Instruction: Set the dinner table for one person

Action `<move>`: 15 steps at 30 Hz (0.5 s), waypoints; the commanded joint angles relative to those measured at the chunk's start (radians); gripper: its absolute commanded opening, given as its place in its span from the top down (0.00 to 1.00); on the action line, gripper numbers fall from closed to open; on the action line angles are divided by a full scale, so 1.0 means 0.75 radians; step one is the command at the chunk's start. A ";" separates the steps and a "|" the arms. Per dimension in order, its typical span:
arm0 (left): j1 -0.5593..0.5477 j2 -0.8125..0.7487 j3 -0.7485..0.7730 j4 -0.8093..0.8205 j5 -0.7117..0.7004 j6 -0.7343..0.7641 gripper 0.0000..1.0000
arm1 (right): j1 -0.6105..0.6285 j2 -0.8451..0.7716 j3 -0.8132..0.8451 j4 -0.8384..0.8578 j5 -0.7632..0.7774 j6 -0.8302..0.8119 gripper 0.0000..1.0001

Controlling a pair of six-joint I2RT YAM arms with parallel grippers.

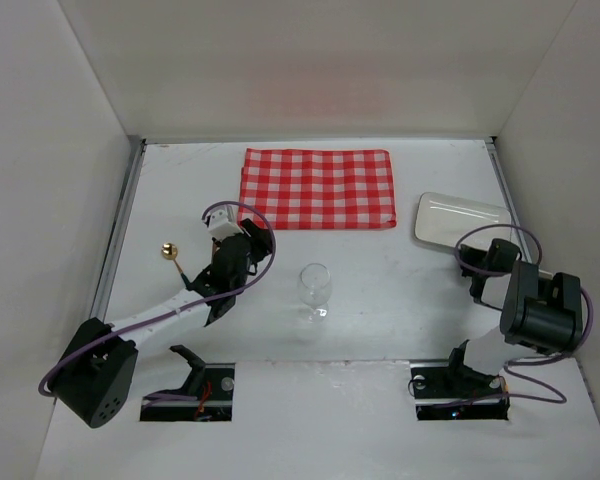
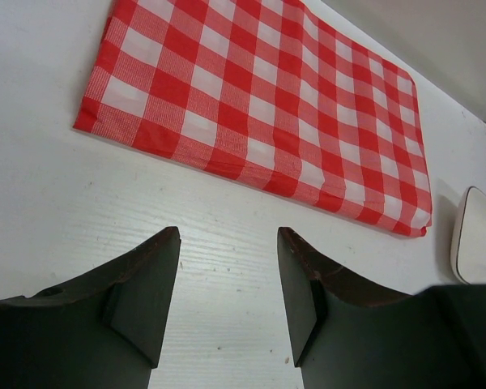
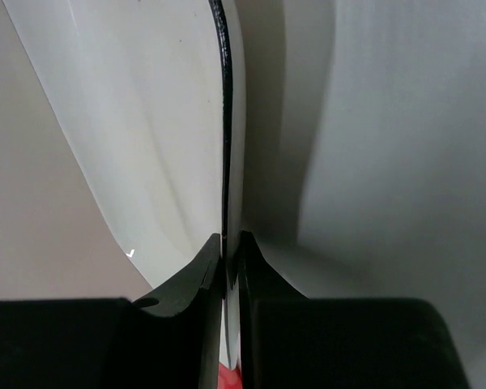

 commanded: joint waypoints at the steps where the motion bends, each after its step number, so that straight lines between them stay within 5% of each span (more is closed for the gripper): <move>1: 0.011 -0.011 -0.020 0.070 -0.003 -0.009 0.51 | -0.013 -0.124 -0.042 0.076 -0.018 -0.043 1.00; 15: 0.021 -0.001 -0.022 0.070 -0.003 -0.009 0.51 | -0.025 -0.611 -0.040 -0.102 -0.114 -0.045 1.00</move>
